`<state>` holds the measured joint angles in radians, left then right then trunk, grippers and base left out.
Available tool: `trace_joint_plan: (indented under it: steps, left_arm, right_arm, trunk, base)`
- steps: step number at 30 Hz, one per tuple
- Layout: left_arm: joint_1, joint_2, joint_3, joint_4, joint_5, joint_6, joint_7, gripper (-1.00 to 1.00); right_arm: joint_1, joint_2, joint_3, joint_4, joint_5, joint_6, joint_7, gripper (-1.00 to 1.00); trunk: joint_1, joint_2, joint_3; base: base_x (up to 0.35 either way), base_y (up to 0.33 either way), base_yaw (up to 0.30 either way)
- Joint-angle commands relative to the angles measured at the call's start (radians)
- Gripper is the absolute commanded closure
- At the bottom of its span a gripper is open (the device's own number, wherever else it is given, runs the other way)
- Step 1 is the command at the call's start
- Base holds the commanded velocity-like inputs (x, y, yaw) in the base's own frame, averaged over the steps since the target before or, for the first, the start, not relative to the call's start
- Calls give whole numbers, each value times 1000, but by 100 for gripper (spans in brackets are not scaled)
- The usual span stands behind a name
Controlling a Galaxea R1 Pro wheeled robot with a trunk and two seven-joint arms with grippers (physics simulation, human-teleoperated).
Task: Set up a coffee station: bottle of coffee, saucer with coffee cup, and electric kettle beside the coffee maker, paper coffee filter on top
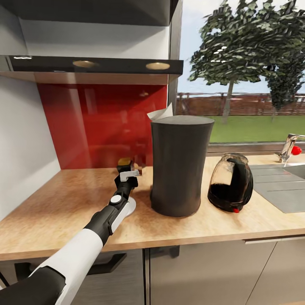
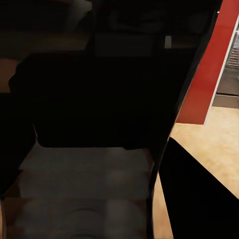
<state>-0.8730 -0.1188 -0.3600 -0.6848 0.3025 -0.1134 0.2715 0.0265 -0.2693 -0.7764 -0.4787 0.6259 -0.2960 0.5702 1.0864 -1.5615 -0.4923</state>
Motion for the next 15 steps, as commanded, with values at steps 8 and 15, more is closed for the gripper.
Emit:
trace_joint_plan:
  steps: [8,15]
  left_arm:
    - [-1,1,-7,1,7,-5,6,100]
    - [-1,1,-7,1,7,-5,6,100]
  right_arm:
    - [0,1,-7,-1,10,-6,5,-100]
    - [0,1,-7,-1,10,-6,6,-100]
  trunk:
    - [8,-15,-7]
    - [12,-22,-10]
  base:
    - [0,0,0]
    - [0,0,0]
